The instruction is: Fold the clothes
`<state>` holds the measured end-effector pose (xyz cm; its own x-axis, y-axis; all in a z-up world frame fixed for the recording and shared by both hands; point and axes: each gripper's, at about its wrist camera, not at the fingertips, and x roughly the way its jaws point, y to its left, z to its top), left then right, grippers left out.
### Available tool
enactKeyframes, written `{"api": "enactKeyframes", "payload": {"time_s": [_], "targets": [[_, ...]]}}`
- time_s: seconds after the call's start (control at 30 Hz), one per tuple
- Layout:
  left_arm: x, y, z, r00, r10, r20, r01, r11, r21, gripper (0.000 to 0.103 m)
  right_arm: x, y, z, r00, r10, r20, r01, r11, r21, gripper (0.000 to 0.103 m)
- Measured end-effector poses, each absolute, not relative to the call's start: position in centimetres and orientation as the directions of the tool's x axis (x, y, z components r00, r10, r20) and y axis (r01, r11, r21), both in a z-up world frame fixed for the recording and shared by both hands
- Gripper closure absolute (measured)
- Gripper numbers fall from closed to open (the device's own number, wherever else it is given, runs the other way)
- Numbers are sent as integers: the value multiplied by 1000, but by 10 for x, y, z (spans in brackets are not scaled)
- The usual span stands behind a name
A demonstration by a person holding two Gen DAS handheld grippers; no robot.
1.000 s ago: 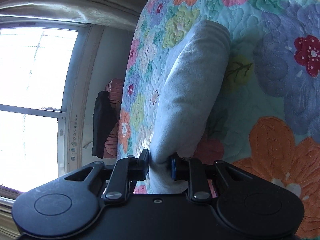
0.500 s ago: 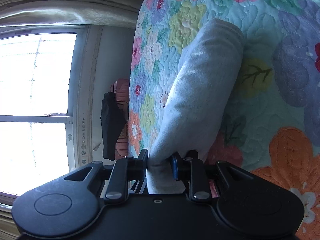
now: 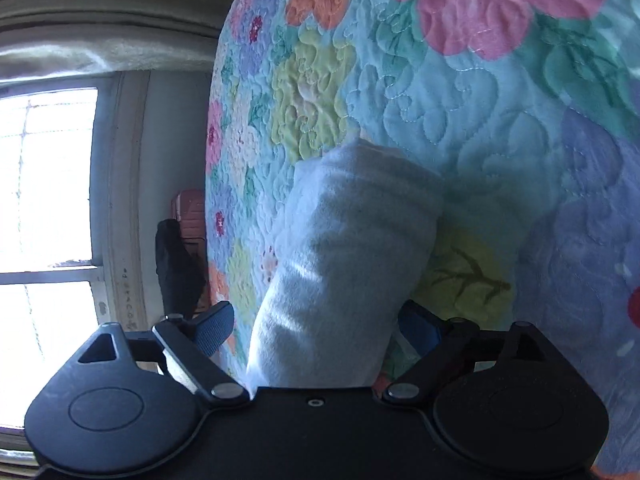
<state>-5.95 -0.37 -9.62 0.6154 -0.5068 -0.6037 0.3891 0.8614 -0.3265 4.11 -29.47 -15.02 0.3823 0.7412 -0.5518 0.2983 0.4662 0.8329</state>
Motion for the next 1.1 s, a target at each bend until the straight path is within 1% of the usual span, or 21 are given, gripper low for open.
{"api": "enactKeyframes", "payload": {"time_s": [0.03,0.07,0.13,0.2,0.23,0.3,0.37,0.4,0.43,0.47,0.5,0.57,0.6,0.67,0.7,0.77,0.8,0.83,0.97,1.0,1.1], "targets": [[-59,-3,-97,607,-513,-606,393,857,-332,74,48,-289,-152,366,722,-587,287,512,810,10],[-57,-2,-97,601,-518,-608,392,854,-341,74,53,-284,-153,362,703,-612,252,559,790,13],[-55,0,-99,594,-531,-604,384,847,-367,74,55,-274,-146,371,658,-655,147,655,741,39],[-57,1,-96,598,-545,-587,389,838,-382,75,46,-265,-128,411,607,-680,-1,746,666,55],[-60,1,-92,610,-549,-572,402,836,-374,75,36,-263,-119,450,592,-668,-63,768,638,58],[-66,-2,-86,620,-557,-553,427,831,-357,75,14,-267,-102,548,570,-612,-166,792,588,59],[-70,-11,-83,605,-566,-560,457,823,-339,74,-3,-271,-86,653,534,-537,-253,822,510,59],[-72,-15,-82,597,-571,-563,471,818,-330,72,-20,-277,-82,696,506,-509,-257,838,482,59],[-74,-20,-82,577,-567,-588,477,818,-320,69,-32,-281,-83,724,472,-503,-231,853,467,59],[-75,-26,-85,533,-545,-647,471,827,-308,67,-42,-284,-84,749,436,-499,-204,868,452,59],[-77,-31,-89,484,-529,-697,456,832,-315,67,-49,-285,-91,759,395,-517,-177,890,420,59],[-81,-31,-103,364,-529,-766,394,833,-388,66,-59,-285,-108,756,318,-572,-130,930,345,59],[-83,-29,-108,316,-538,-782,360,830,-426,66,-63,-286,-117,745,283,-604,-110,946,306,59],[-82,-16,-112,273,-583,-765,292,808,-512,61,-67,-292,-130,738,266,-620,-80,947,310,57],[-81,-9,-114,260,-602,-755,250,797,-550,59,-71,-299,-134,739,282,-611,-68,935,349,56],[-79,8,-117,259,-624,-737,150,780,-607,44,-69,-313,-137,726,335,-601,-45,894,445,54],[-80,14,-120,258,-630,-732,117,773,-624,41,-68,-320,-138,717,367,-593,-36,869,494,51],[-81,17,-125,256,-634,-730,100,769,-632,38,-68,-325,-141,705,395,-590,-35,850,526,51],[-84,14,-136,260,-647,-716,50,750,-660,38,-72,-337,-144,675,455,-581,-42,810,585,49],[-83,13,-137,274,-656,-703,28,736,-676,38,-73,-338,-144,675,456,-579,-45,810,585,46],[-84,5,-150,361,-696,-621,-85,639,-765,38,-82,-342,-144,678,460,-574,-45,805,592,39]]}}
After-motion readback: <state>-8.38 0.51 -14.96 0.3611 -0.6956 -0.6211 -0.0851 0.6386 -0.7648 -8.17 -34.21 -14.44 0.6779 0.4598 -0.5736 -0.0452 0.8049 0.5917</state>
